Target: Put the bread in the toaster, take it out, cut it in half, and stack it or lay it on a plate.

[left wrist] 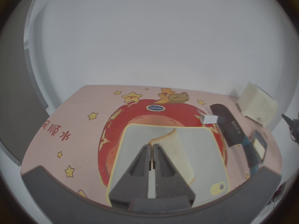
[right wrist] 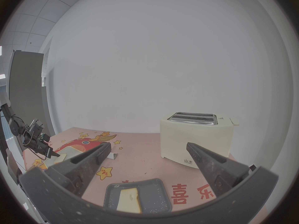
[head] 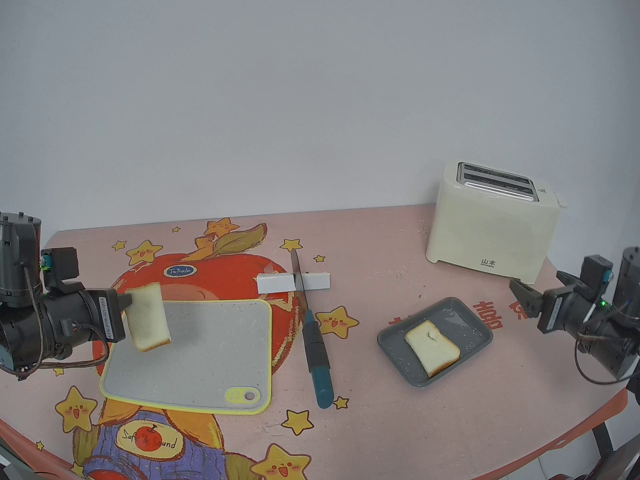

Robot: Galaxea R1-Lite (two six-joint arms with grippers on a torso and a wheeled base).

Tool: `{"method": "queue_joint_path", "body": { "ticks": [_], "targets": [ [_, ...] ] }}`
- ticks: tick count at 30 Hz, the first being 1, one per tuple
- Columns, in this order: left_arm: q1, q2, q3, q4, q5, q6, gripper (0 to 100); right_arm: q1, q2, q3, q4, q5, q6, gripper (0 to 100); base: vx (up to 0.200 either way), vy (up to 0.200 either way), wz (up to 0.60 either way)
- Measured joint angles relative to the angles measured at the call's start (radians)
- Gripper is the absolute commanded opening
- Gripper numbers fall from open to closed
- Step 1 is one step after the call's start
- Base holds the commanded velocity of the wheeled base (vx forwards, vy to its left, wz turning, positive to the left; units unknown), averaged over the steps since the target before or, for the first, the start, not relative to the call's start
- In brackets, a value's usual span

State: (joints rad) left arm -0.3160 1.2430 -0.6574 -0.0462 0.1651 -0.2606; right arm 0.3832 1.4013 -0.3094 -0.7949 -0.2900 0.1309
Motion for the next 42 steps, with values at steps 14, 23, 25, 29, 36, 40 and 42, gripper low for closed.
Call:
{"method": "queue_joint_path", "body": {
  "ticks": [14, 23, 25, 29, 36, 40, 42],
  "targets": [
    [0.003, -0.024, -0.017, -0.001, -0.019, 0.021, 0, -0.101, -0.506, 0.277, 0.303, -0.002, -0.004, 100, 0.000, 0.000, 0.00],
    [0.001, -0.028, -0.017, -0.002, -0.022, 0.025, 0, -0.237, -0.945, 0.286, 0.602, 0.109, -0.044, 100, 0.000, 0.000, 0.00],
    [0.001, -0.029, -0.016, -0.002, -0.023, 0.026, 0, -0.266, -1.035, 0.288, 0.656, 0.145, -0.055, 100, 0.000, 0.000, 0.00],
    [-0.001, -0.031, -0.015, -0.003, -0.026, 0.027, 0, -0.325, -1.210, 0.291, 0.760, 0.224, -0.074, 100, 0.000, 0.000, 0.00],
    [-0.005, -0.050, -0.018, -0.068, -0.052, 0.041, 0, -0.374, -1.346, 0.292, 0.797, 0.257, -0.092, 100, 0.000, 0.000, 0.00],
    [-0.004, -0.059, -0.015, -0.087, -0.067, 0.051, 0, -0.378, -1.368, 0.292, 0.797, 0.257, -0.093, 100, 0.000, 0.000, 0.00],
    [-0.004, -0.062, -0.015, -0.089, -0.067, 0.052, 0, -0.378, -1.375, 0.292, 0.797, 0.257, -0.093, 100, 0.000, 0.000, 0.00]
  ]
}}
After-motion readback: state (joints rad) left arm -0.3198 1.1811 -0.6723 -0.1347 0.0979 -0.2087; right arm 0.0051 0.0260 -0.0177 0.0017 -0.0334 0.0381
